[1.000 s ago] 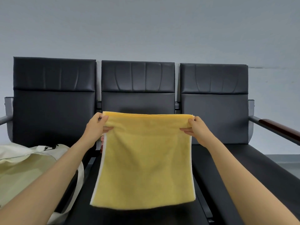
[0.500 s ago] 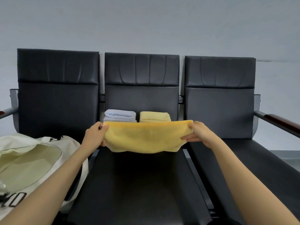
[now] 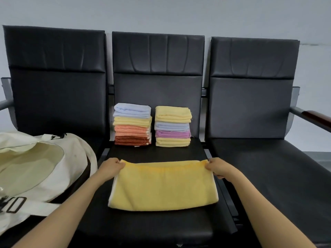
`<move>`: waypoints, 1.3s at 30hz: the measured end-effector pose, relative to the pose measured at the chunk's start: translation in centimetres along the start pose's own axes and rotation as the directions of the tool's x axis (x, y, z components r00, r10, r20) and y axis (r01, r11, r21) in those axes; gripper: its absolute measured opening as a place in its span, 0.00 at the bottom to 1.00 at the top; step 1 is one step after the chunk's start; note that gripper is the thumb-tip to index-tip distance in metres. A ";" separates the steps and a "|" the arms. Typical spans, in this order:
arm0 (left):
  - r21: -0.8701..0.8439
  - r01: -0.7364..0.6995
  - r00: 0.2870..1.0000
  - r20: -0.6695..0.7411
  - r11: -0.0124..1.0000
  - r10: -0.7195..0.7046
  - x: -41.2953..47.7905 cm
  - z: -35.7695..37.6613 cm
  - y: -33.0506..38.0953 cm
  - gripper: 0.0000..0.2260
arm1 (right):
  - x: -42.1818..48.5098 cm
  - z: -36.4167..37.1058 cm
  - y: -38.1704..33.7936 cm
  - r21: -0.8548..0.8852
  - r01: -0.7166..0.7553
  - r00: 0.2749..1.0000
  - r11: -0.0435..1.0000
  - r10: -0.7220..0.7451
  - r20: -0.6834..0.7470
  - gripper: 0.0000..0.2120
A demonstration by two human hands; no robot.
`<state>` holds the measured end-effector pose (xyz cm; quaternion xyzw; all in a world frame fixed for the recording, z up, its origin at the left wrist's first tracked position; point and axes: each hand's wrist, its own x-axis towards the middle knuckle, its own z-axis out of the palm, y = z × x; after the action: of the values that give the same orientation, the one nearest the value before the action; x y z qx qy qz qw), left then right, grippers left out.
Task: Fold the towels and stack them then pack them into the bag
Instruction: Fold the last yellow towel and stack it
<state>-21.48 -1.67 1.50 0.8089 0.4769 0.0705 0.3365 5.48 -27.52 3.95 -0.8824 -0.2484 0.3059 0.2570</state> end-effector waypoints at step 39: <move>0.233 0.210 0.978 -0.061 0.949 -0.201 5.5 3.8 -2.1 0.42 | 7.7 2.9 -0.7 -0.161 -0.016 0.999 0.987 0.021 0.032 0.30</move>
<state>-18.45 1.70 -3.84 0.7879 0.5697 -0.0078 0.2336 8.62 -21.53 -0.79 -0.8974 -0.2681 0.3019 0.1780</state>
